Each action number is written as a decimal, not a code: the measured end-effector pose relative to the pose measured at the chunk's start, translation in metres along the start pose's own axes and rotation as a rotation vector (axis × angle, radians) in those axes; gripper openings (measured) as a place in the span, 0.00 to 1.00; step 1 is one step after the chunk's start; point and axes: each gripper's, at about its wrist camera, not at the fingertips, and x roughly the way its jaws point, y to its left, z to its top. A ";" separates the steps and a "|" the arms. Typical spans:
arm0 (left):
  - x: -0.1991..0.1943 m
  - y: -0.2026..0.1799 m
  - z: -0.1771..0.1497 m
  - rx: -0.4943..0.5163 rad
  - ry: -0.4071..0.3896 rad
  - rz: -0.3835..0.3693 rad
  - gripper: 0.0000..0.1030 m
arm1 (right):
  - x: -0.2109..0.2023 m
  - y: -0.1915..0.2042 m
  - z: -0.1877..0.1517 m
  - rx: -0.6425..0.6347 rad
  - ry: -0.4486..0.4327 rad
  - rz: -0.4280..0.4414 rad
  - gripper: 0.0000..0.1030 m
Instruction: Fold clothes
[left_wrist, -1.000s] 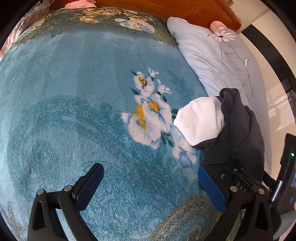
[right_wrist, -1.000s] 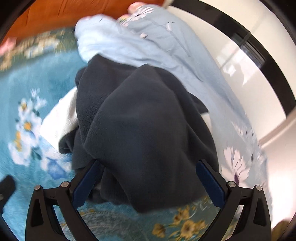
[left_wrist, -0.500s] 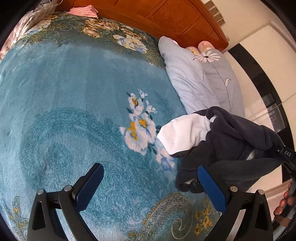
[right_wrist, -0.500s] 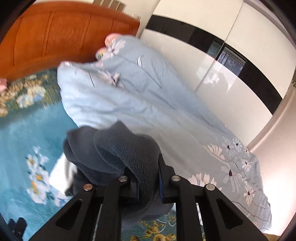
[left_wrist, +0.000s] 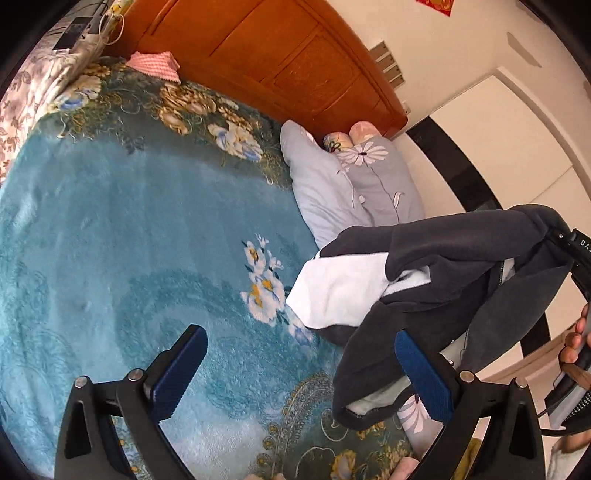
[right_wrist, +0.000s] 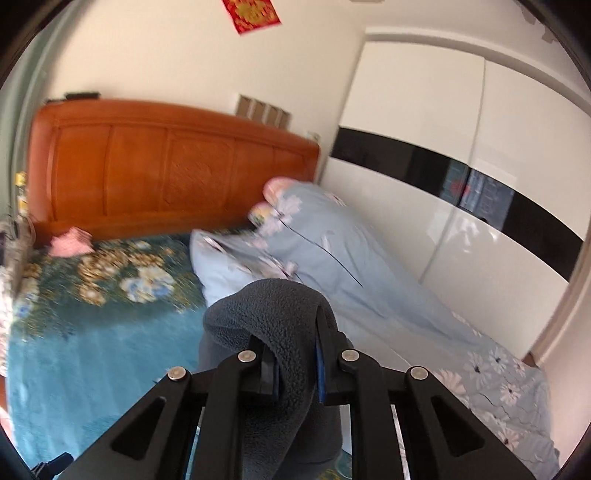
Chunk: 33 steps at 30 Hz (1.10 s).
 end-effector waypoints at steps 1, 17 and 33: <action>-0.011 0.004 0.005 -0.012 -0.020 -0.002 1.00 | -0.010 0.006 0.008 0.002 -0.021 0.028 0.14; -0.104 0.059 0.036 0.022 -0.141 0.102 1.00 | -0.114 0.008 0.053 0.138 -0.251 0.257 0.14; -0.018 0.090 -0.017 0.015 0.211 0.192 1.00 | 0.050 -0.051 -0.253 0.307 0.601 0.012 0.13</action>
